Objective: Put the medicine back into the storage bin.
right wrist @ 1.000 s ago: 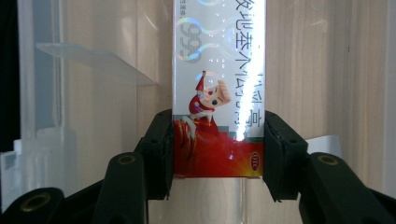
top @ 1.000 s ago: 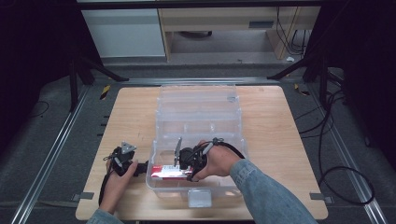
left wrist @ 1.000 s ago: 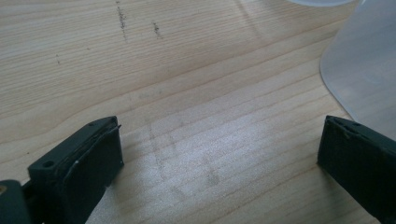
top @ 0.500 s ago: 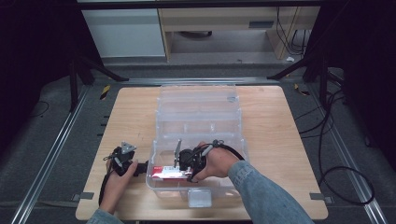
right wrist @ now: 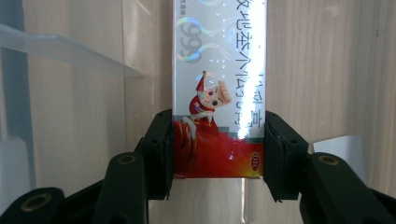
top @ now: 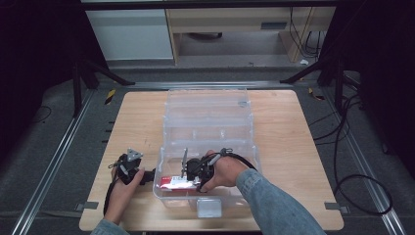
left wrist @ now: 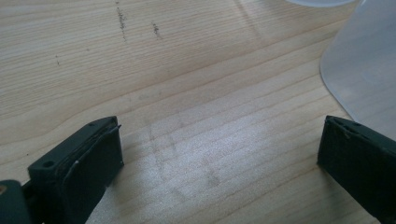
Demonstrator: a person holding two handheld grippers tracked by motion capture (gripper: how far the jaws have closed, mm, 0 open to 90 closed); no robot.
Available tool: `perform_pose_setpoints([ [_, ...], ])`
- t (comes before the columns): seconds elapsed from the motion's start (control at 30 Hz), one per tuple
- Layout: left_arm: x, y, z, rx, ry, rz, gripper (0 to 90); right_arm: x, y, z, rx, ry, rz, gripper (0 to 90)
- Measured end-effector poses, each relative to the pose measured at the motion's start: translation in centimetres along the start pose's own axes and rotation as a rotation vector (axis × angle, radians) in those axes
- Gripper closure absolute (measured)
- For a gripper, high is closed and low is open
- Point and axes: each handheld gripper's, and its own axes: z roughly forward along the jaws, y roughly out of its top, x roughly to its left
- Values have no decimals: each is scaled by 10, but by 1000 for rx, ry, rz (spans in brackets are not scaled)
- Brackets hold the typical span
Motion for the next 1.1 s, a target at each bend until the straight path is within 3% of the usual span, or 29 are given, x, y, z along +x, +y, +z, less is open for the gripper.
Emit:
perform_pose_setpoints([
  [0.5, 0, 0, 0, -1, 0, -2, 0, -1, 0, 18, 34, 13, 5, 511],
  [1.1, 0, 0, 0, -1, -1, -1, 0, -1, 0, 28, 57, 25, 33, 507],
])
